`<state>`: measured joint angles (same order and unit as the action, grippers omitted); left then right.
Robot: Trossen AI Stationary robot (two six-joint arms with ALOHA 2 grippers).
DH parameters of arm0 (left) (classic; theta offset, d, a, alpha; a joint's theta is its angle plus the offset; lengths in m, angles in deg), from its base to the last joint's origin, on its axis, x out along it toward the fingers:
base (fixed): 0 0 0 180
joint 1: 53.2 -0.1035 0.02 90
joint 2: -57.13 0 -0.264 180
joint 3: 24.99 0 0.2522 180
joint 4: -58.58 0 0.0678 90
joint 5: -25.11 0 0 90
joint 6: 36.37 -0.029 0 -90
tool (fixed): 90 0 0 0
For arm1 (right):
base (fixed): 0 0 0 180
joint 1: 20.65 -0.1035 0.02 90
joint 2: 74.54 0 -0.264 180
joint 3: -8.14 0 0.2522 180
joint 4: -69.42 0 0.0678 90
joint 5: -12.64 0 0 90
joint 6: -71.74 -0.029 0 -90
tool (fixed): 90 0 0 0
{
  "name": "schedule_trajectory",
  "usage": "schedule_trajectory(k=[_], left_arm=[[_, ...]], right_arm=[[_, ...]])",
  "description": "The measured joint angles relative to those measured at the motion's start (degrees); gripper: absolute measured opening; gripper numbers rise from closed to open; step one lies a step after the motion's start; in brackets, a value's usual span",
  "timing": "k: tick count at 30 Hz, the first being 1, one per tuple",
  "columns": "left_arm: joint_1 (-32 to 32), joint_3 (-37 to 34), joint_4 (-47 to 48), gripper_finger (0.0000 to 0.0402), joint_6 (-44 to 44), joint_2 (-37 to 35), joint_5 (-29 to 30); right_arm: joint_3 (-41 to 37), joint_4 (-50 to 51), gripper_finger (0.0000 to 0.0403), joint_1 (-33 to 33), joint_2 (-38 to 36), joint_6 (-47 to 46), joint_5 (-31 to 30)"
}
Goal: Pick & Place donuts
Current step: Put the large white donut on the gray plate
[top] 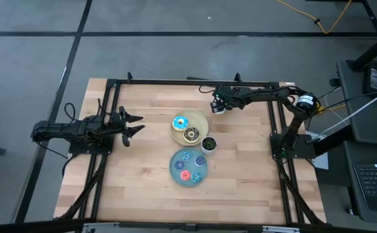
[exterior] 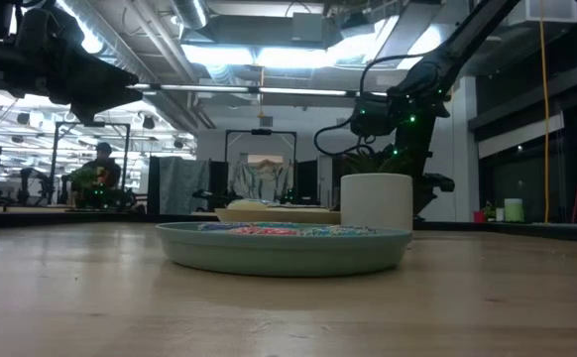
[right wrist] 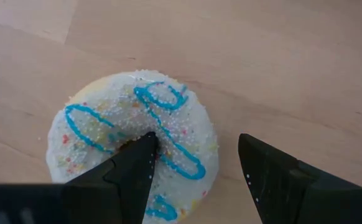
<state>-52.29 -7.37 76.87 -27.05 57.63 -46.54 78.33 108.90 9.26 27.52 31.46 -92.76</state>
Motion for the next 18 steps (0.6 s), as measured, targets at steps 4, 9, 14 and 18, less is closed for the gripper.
schedule_trajectory(k=[4, 9, 14, 18], left_arm=[[0.0, 0.0, 0.0, 0.0196, 0.0, 0.0, 0.0], [0.0, 0.0, 0.0, 0.0196, 0.0, 0.0, 0.0], [0.0, 0.0, 0.0, 0.0196, 0.0, 0.0, 0.0], [0.0, 0.0, 0.0, 0.0196, 0.0, 0.0, 0.0]], right_arm=[[0.0, 0.0, 0.0223, 0.0, 0.0, 0.1, -0.1], [0.0, 0.0, 0.0180, -0.1, 0.0, 0.0, 0.1], [0.0, 0.1, 0.0126, -0.1, 0.0, 0.0, 0.2], [1.3, 2.2, 0.0097, -0.1, 0.1, 0.0, 0.6]])
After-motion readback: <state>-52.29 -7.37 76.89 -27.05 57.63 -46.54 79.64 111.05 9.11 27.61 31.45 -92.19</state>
